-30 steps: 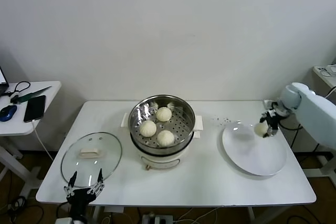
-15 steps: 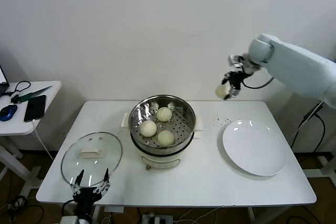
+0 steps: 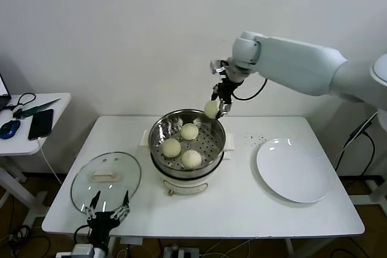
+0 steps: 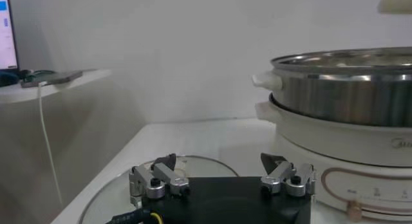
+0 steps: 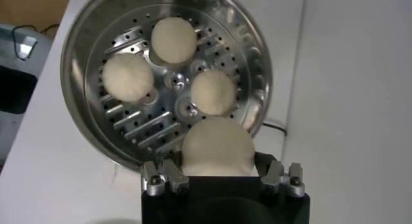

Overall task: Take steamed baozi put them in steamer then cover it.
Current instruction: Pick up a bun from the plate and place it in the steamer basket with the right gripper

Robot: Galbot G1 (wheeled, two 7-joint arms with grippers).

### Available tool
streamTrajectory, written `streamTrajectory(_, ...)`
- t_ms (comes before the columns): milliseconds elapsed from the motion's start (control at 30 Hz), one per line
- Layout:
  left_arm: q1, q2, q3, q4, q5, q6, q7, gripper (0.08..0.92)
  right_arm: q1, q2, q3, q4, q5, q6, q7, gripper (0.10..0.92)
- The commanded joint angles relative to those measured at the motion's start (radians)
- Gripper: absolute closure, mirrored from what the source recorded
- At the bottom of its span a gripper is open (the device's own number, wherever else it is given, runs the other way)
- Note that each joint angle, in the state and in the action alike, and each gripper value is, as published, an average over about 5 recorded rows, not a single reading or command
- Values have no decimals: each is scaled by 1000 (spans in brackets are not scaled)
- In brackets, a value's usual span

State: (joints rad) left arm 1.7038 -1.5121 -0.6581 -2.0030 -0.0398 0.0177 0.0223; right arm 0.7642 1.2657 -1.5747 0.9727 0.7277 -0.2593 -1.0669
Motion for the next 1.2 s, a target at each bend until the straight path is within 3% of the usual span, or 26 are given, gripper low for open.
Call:
streamTrajectory(33,-27,3,5,11,19,4,5,177,-16,90,-108,30,88,-28,31,304)
streamTrajectory(867,-49,14,-6,41,2,-4,4,177,-144,96,-99,-6,-14,-27,59,300)
streamTrajectory(1200,-51,12,-3,43,6,-2,3,177,-138,76,-47,-1,-17,-32,72,204)
